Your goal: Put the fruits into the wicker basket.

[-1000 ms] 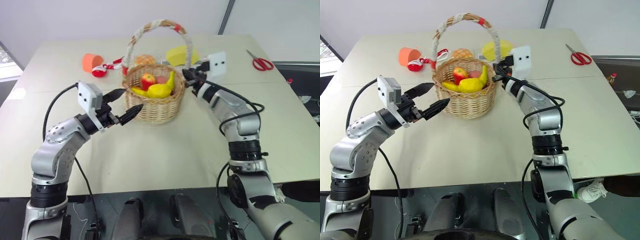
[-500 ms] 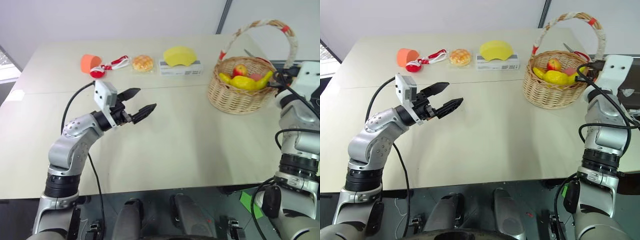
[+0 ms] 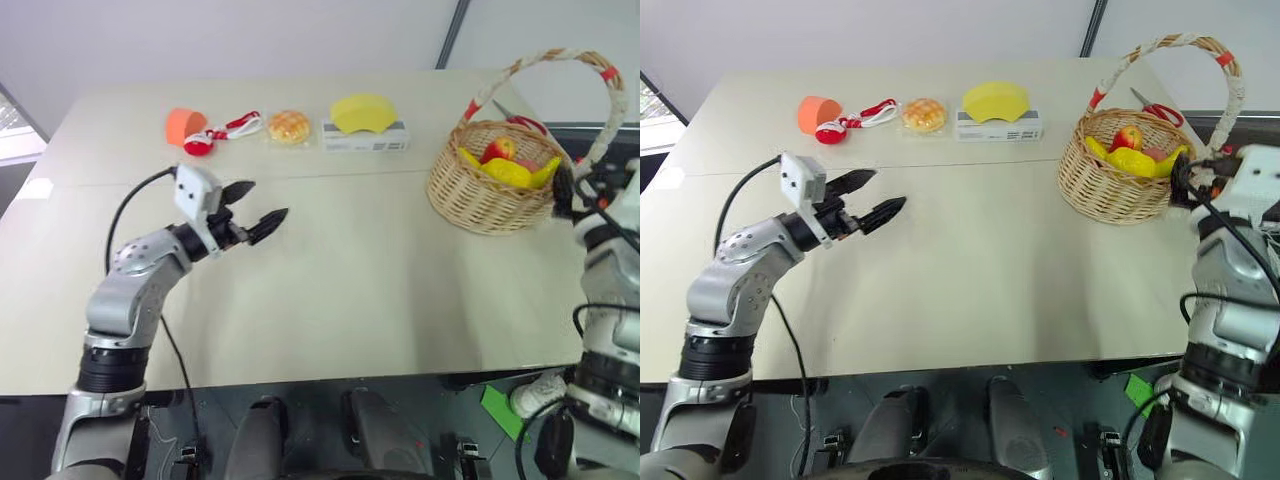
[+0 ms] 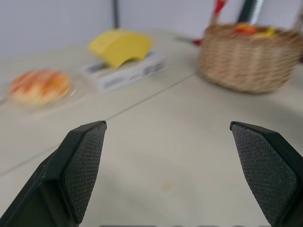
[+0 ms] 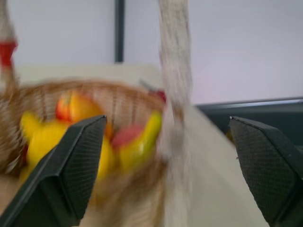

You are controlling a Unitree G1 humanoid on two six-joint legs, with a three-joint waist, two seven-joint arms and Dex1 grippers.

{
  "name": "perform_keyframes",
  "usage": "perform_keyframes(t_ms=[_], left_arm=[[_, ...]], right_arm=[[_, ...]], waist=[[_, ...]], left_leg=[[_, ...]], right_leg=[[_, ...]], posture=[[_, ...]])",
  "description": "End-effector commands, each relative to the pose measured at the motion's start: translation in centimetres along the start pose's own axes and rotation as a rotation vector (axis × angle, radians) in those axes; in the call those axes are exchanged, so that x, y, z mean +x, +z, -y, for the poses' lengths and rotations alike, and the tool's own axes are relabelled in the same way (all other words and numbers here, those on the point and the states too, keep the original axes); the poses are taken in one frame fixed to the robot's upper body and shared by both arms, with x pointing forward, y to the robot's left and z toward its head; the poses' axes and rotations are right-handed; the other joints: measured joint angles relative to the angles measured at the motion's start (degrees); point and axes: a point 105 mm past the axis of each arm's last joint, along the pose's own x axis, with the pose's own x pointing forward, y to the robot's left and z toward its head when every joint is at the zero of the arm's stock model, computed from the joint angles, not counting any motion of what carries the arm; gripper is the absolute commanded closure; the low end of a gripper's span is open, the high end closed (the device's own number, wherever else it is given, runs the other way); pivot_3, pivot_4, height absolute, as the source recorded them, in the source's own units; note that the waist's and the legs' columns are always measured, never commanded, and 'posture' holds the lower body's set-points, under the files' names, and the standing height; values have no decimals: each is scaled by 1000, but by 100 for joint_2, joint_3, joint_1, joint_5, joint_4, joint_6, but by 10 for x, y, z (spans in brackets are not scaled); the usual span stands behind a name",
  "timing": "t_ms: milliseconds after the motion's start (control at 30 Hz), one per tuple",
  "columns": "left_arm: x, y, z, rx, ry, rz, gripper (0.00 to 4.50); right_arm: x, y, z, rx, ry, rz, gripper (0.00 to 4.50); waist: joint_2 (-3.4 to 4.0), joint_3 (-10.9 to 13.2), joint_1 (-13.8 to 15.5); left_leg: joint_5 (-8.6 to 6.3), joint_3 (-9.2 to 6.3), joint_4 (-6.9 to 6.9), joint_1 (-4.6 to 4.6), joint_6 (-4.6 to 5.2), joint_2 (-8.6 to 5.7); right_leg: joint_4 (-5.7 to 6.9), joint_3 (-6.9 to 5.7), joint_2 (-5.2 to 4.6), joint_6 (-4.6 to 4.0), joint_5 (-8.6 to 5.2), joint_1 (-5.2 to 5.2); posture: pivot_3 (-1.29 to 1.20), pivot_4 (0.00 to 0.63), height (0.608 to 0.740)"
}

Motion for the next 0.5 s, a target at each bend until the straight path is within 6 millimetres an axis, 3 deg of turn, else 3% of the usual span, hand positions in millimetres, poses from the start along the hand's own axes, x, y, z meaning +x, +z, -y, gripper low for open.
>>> perform_keyframes(t_ms=[33,167,333,500], left_arm=[[-24,-10,-30,84,152,-42,0],[-44,-23,-46,69,259,-44,0],[-50,-34,-38,53,256,-46,0],[-55,-34,-33,19,250,-29,0]], right_arm=[[-17,24,-34,-100,261,79,192],[-47,5,-110,-155,691,23,192],[-53,-16,-151,-123,848,-25,192],[-46,-23,-163,-97,880,-32,192]], waist=[[3,-1,-10],[0,1,-35],[-1,0,19],[-3,0,40]], left_leg=[[0,1,0,4,0,1],[-1,3,-15,71,2,8],[-2,3,-10,68,1,5],[-2,0,-8,62,1,4]], right_leg=[[1,1,1,0,0,1],[-3,3,10,-1,-4,55],[-4,2,2,4,-6,60],[-8,2,-8,7,-7,60]], posture=[[0,150,740],[0,150,740],[0,150,740],[0,150,740]])
